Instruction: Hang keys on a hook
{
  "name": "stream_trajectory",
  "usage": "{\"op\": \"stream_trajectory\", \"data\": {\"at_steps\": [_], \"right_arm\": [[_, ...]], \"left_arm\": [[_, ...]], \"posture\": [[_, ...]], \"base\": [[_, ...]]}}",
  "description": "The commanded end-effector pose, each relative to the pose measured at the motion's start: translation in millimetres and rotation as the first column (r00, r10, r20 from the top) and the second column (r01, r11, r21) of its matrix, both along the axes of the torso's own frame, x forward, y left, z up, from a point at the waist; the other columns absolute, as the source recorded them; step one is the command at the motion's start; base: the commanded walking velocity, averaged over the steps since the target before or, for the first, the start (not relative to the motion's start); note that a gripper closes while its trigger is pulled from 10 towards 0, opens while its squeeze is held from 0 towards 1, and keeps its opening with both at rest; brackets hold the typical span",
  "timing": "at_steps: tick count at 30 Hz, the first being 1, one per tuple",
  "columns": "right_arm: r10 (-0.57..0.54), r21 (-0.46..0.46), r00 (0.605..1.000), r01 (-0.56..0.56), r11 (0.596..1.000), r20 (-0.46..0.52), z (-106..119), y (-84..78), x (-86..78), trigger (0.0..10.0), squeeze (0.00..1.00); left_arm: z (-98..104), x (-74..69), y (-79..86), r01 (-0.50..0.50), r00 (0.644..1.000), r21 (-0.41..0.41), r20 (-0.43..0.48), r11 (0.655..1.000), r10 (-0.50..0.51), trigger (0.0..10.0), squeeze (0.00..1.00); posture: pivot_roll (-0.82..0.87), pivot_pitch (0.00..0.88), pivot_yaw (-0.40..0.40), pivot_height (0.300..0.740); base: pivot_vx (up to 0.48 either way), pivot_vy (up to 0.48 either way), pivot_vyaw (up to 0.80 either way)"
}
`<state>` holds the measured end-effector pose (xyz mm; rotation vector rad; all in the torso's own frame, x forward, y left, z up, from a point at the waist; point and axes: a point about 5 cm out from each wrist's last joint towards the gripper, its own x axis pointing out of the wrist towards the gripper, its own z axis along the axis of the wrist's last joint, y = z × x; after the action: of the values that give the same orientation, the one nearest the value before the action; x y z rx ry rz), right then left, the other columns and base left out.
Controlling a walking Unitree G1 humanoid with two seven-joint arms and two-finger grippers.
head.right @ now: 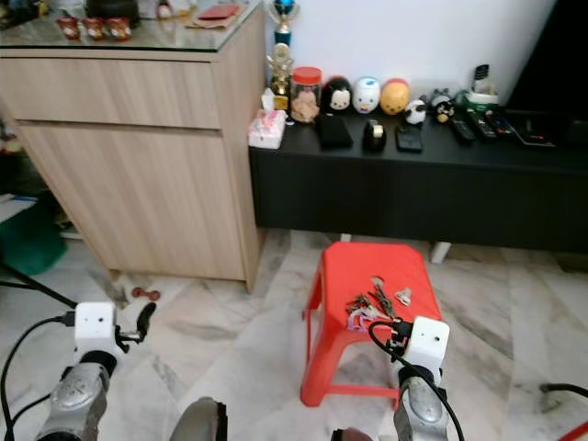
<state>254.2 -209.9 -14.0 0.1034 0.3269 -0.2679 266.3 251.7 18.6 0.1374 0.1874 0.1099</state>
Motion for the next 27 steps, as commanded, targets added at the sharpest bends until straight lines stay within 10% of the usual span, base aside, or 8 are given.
{"op": "stream_trajectory", "data": {"at_steps": [1,27], "right_arm": [[0.001,0.001,1.000,0.000,1.000,-0.014,-1.9,-0.7,-1.3,10.0,0.00],[0.001,-0.001,1.000,-0.001,1.000,-0.008,-1.1,-0.8,-1.1,10.0,0.00]], "left_arm": [[8.5,5.4,-4.7,0.035,0.998,-0.027,0.055,0.999,-0.033,10.0,0.00],[16.0,6.8,-24.0,0.142,0.987,-0.120,0.097,0.983,-0.130,10.0,0.00]], "posture": [[0.15,0.035,-0.053,0.636],[0.12,0.023,-0.039,0.636]], "base": [[0.000,0.000,0.00],[0.143,0.000,0.00]]}}
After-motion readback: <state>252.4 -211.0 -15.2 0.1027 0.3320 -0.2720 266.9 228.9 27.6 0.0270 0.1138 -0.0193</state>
